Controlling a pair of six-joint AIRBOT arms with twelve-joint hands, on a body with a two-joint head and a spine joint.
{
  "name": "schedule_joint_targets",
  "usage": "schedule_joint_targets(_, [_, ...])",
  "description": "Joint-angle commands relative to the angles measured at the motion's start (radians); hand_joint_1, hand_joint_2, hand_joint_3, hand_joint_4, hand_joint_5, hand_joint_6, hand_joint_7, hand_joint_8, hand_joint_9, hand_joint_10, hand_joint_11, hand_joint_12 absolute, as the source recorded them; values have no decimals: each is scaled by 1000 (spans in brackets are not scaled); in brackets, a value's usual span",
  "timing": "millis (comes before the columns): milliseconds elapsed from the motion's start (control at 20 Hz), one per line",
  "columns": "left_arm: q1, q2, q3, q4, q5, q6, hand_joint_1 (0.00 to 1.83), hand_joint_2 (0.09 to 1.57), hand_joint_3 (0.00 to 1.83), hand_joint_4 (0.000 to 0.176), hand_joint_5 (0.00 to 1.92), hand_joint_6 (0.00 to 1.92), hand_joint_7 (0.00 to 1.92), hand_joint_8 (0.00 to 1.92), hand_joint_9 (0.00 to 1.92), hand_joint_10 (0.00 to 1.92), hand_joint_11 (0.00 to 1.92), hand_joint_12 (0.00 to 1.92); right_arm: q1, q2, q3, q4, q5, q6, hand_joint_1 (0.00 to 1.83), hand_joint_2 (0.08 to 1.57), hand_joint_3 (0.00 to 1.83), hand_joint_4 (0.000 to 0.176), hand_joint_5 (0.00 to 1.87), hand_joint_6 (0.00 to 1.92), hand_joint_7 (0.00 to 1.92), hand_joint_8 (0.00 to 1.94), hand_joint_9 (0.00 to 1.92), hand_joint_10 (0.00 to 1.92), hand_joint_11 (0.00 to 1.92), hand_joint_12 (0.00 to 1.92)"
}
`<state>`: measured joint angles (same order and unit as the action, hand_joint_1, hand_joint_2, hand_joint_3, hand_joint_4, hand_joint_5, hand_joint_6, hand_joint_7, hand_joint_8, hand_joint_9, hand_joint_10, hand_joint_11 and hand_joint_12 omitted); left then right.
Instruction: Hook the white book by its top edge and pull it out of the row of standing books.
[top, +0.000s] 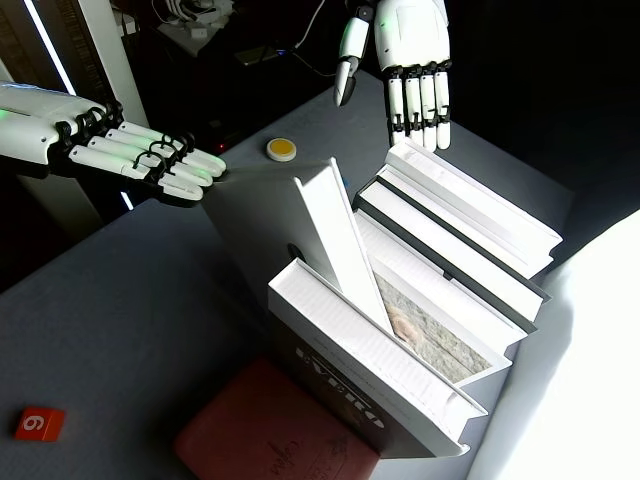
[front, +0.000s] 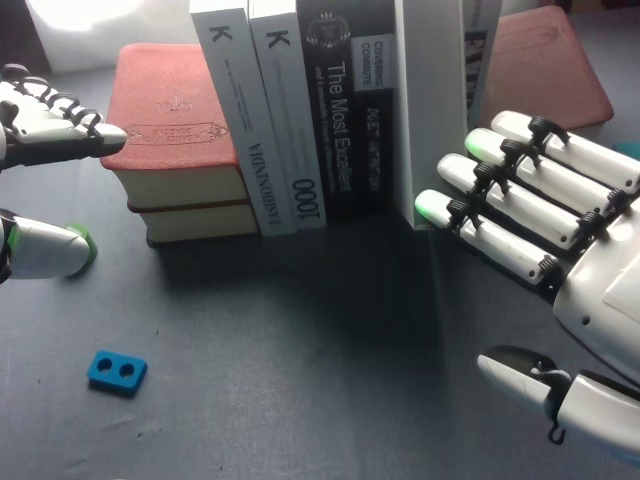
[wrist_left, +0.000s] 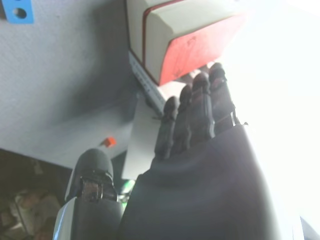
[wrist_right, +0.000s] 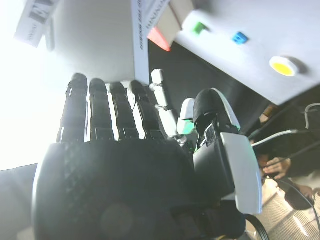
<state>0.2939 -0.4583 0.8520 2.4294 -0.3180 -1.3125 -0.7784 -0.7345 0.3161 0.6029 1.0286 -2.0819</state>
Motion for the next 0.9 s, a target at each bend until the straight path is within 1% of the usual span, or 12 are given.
schedule_joint_targets(0, [-9,-1,5,-14,77,2,0,1292,3,0,0,0,0,0,0,0,0,0,-6,2,-1,-17,41,-5,74,1351,0,0,62,4,35,3,0,0,0,0])
schedule_joint_targets(100, [-9,-1,5,-14,77,3,0,1292,3,0,0,0,0,0,0,0,0,0,-15,2,-1,-17,42,-12,51,1360,3,0,47,0,19,0,0,0,0,0])
schedule_joint_targets(150, [-9,-1,5,-14,77,3,0,1292,3,0,0,0,0,0,0,0,0,0,-22,2,-1,-17,43,-13,90,1355,0,0,61,5,33,5,0,0,0,0])
schedule_joint_targets(250, [-9,-1,5,-14,77,3,0,1296,4,0,0,0,0,0,0,0,0,0,-34,1,-1,-17,43,-13,96,1348,0,0,79,7,47,6,0,0,0,0])
schedule_joint_targets(300, [-9,-1,5,-14,77,3,0,1294,3,0,0,0,0,0,0,0,0,0,-35,1,-1,-17,43,-13,141,1342,0,0,85,8,50,5,0,0,0,0])
schedule_joint_targets(400, [-9,-2,5,-14,77,3,0,1289,1,0,0,0,0,0,0,0,0,0,-40,0,0,-17,42,-13,150,1341,0,0,85,7,50,4,0,0,0,0])
schedule_joint_targets(450, [-9,-2,5,-14,77,4,0,1286,0,0,0,0,0,0,0,0,0,0,-47,-3,2,-17,42,-13,103,1350,0,0,60,0,29,0,0,0,0,0])
schedule_joint_targets(500, [-9,-2,5,-14,77,4,0,1285,0,0,0,0,0,0,0,0,0,0,-52,-5,5,-17,42,-15,137,1343,0,0,78,6,46,6,0,0,0,0])
schedule_joint_targets(600, [-9,-2,5,-14,77,4,0,1286,0,0,0,0,0,0,0,0,0,0,-60,-14,17,-17,42,-16,106,1344,0,0,85,7,50,5,0,0,0,0])
schedule_joint_targets(650, [-9,-2,5,-14,77,4,0,1292,2,0,0,0,0,0,0,0,0,0,-61,-19,25,-17,42,-16,133,1347,0,0,84,4,44,2,0,0,0,0])
schedule_joint_targets(850, [-9,-1,6,-14,78,4,0,1297,4,0,0,0,0,0,0,0,0,0,-76,-42,62,-16,42,-16,117,1336,0,0,115,12,80,11,21,7,0,0])
